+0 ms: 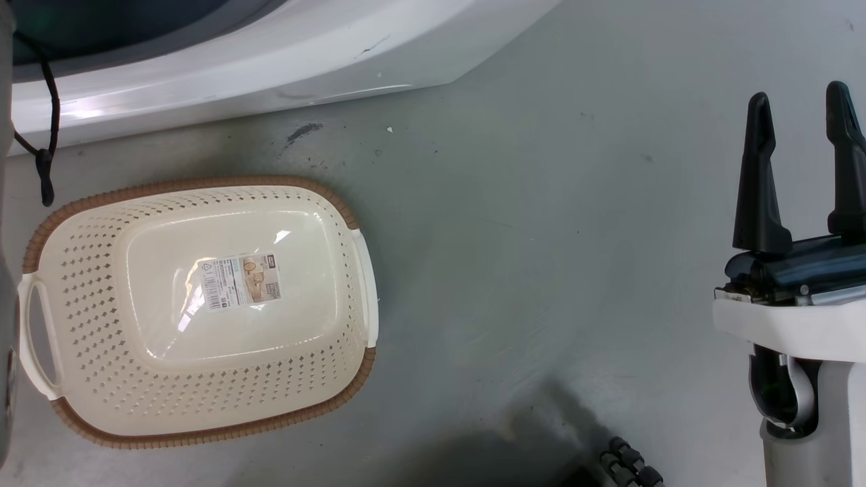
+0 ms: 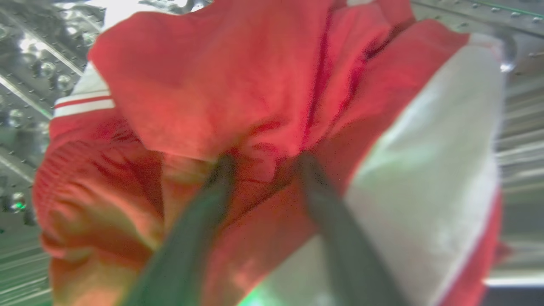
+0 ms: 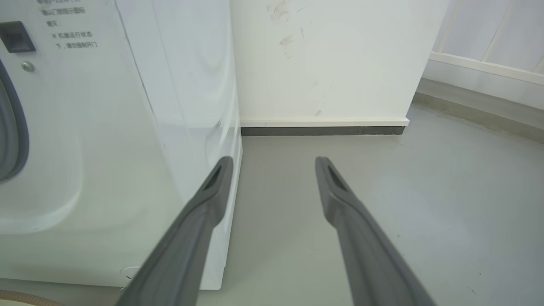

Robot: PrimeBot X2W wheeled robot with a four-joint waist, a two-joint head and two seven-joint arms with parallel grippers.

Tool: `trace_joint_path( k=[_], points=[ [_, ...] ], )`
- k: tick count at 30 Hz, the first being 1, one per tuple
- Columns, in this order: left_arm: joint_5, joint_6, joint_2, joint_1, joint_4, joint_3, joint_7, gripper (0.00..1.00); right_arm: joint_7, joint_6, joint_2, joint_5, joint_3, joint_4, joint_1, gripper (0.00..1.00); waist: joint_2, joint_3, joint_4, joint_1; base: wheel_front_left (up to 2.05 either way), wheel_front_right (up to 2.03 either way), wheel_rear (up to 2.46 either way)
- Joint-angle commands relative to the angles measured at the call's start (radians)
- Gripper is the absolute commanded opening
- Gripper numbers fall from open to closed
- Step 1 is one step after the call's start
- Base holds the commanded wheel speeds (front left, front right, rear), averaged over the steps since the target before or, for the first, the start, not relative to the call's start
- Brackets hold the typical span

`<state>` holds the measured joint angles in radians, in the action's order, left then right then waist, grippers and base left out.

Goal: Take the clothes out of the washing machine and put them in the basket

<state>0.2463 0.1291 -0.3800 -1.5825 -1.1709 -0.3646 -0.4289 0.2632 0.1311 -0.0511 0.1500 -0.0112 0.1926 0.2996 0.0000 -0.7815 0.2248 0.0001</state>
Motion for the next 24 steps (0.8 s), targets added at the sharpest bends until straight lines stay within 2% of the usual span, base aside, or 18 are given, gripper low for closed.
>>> trace_joint_path(
  k=[1, 5, 13, 14, 24],
  points=[
    [0.022, 0.0, -0.004, 0.008, -0.008, -0.015, -0.004, 0.0, 0.002, -0.001, 0.002, -0.001, 0.0, -0.003, 0.01, 1.0, 0.0, 0.006, -0.001, -0.0001, 0.0, 0.0, 0.0],
    [0.065, 0.0, -0.013, 0.021, -0.001, -0.04, 0.01, 0.0, 0.002, -0.001, 0.002, -0.004, 0.001, -0.002, 0.012, 1.0, 0.0, 0.016, -0.003, -0.0001, 0.0, 0.0, 0.0],
    [0.126, 0.0, -0.029, 0.064, 0.022, -0.081, 0.102, 0.0, 0.002, -0.001, 0.002, -0.008, 0.005, -0.011, -0.01, 1.0, 0.0, 0.065, -0.006, -0.0001, 0.0, 0.0, 0.0],
    [0.142, 0.0, -0.033, 0.089, 0.03, -0.094, 0.148, 0.0, 0.002, -0.001, 0.002, -0.007, 0.008, -0.016, -0.019, 1.0, 0.0, 0.091, -0.006, -0.0001, 0.0, 0.0, 0.0],
    [0.239, 0.0, -0.024, 0.271, 0.073, -0.152, 0.347, 0.0, 0.002, -0.001, 0.001, -0.027, 0.011, -0.042, -0.076, 1.0, 0.0, 0.237, -0.036, -0.0001, 0.0, 0.0, 0.0]
  ],
)
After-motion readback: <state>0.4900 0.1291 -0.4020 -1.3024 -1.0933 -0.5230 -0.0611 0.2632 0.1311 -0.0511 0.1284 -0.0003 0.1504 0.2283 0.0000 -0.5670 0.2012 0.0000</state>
